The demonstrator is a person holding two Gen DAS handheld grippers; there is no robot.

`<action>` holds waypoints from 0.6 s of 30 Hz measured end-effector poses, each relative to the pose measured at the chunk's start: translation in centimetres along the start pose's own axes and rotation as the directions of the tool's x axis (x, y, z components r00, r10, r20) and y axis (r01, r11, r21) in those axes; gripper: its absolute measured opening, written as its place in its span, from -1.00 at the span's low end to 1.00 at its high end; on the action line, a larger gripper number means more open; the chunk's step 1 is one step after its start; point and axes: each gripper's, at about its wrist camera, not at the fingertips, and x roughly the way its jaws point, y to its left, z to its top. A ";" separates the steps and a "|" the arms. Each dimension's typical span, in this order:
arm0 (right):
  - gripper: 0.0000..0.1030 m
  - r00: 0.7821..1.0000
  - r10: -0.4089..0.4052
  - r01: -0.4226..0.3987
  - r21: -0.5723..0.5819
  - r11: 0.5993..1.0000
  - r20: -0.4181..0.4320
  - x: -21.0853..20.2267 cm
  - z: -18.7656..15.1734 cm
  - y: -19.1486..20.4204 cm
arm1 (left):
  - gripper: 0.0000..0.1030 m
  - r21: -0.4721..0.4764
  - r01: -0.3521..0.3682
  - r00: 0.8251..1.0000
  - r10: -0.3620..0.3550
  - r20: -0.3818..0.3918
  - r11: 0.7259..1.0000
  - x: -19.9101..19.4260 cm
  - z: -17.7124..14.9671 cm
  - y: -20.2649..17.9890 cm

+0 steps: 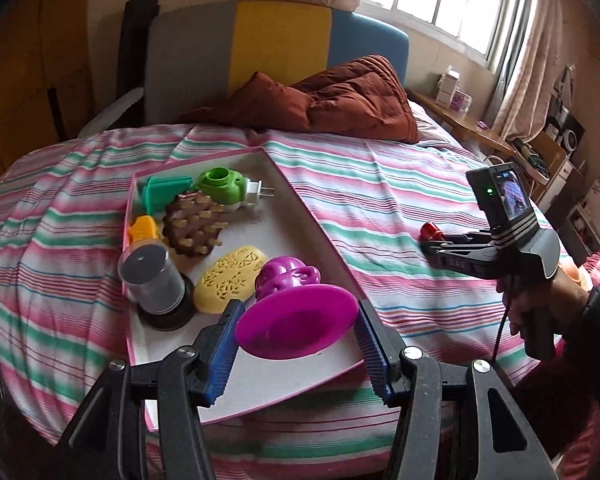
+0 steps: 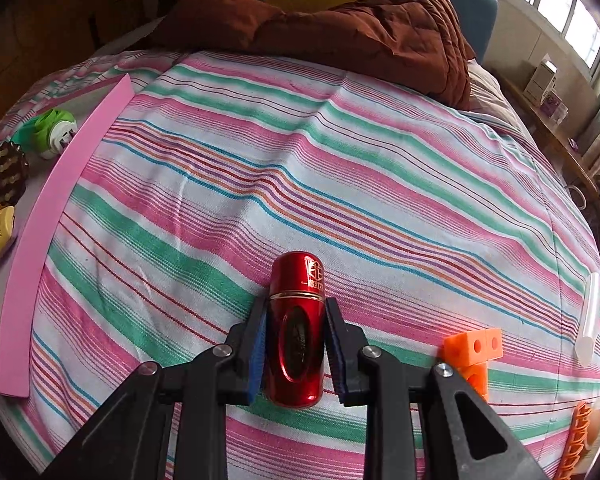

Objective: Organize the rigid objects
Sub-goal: 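Carry the magenta cup into the tray and open the left tool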

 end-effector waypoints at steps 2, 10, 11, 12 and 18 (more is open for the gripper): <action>-0.48 1.000 -0.003 0.003 -0.007 1.000 0.002 0.0 0.0 0.1 | 0.10 -0.010 -0.008 1.000 0.008 -0.004 1.000 0.1 -0.1 0.6; -0.48 1.000 -0.016 0.017 -0.037 0.999 0.012 0.0 -0.1 0.4 | 0.10 -0.119 -0.032 0.999 0.029 -0.026 0.992 0.1 -0.8 4.9; -0.48 1.000 -0.018 0.018 -0.040 0.999 0.012 0.0 -0.1 0.5 | 0.10 -0.142 -0.039 0.999 0.035 -0.030 0.989 0.1 -1.0 5.7; -0.48 1.000 -0.020 0.020 -0.043 0.999 0.013 0.0 -0.1 0.5 | 0.10 -0.155 -0.051 0.998 0.047 -0.033 0.987 0.1 -1.2 6.3; -0.48 0.999 -0.031 0.032 -0.058 0.998 0.015 0.1 -0.1 0.7 | 0.10 -0.217 -0.075 0.996 0.065 -0.053 0.973 -0.1 -2.6 9.2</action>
